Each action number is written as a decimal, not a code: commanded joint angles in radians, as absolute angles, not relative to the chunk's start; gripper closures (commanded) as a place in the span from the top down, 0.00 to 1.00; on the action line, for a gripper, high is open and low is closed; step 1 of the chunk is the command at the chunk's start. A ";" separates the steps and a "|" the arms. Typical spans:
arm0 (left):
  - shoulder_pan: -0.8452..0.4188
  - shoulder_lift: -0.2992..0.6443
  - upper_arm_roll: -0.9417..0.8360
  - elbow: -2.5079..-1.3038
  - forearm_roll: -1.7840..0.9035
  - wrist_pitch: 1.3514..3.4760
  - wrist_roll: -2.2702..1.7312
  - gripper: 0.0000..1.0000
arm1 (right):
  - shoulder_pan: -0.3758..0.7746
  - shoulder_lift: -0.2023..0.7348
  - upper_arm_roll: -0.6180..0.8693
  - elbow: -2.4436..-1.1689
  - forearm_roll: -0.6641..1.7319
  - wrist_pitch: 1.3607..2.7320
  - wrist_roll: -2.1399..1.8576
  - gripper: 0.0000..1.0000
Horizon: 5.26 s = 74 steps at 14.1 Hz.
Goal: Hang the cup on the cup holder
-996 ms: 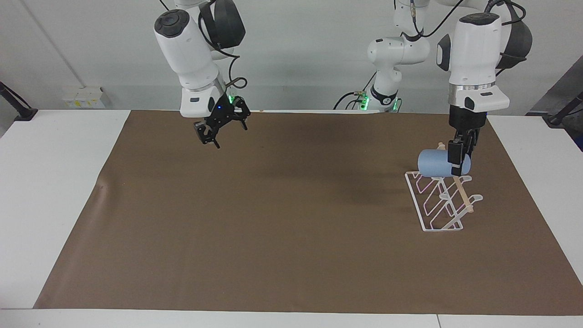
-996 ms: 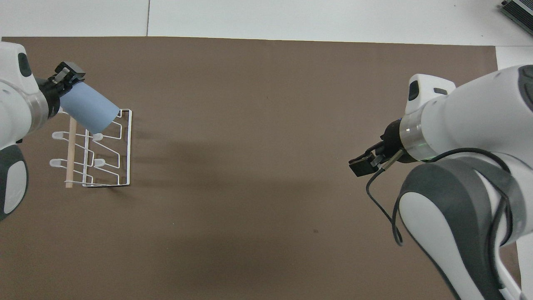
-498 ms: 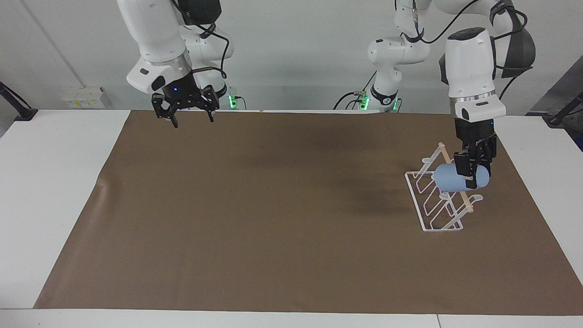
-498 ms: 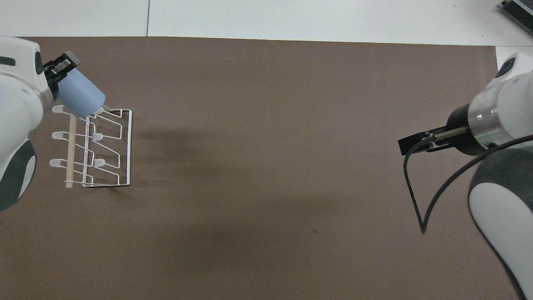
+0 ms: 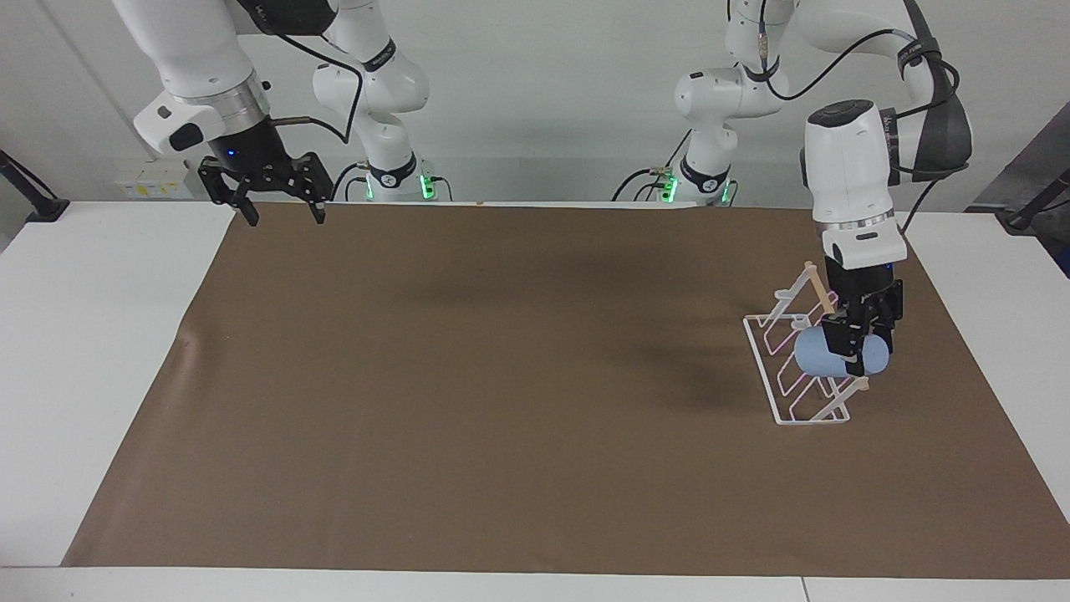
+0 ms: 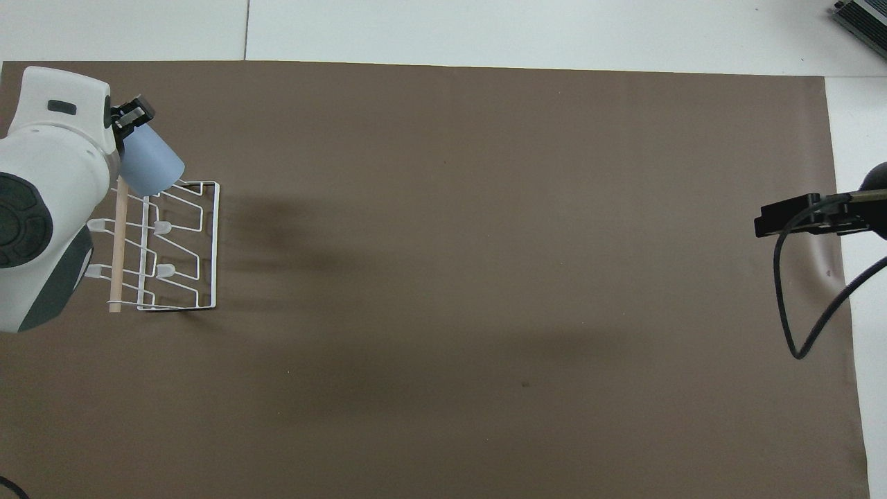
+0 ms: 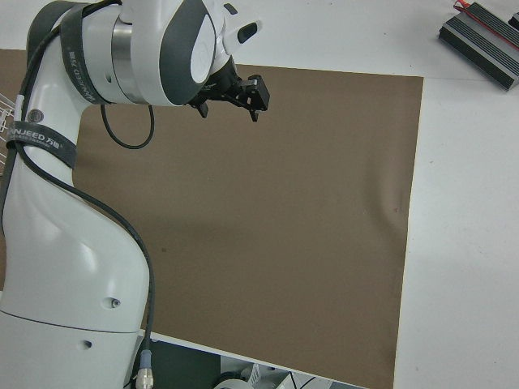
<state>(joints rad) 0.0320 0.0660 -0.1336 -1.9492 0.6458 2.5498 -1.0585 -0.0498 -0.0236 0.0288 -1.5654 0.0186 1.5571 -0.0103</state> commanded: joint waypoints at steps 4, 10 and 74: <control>0.049 0.046 -0.138 -2.006 0.696 2.594 -1.095 0.00 | -0.080 -0.038 0.038 -1.582 0.023 1.536 0.006 1.00; 0.051 0.044 -0.138 -2.039 0.703 2.625 -1.103 0.00 | -0.075 -0.047 0.043 -1.582 0.023 1.536 0.003 1.00; 0.089 -0.061 -0.155 -1.586 -0.017 1.502 0.077 1.00 | -0.075 -0.069 0.043 -1.582 0.025 1.536 0.003 1.00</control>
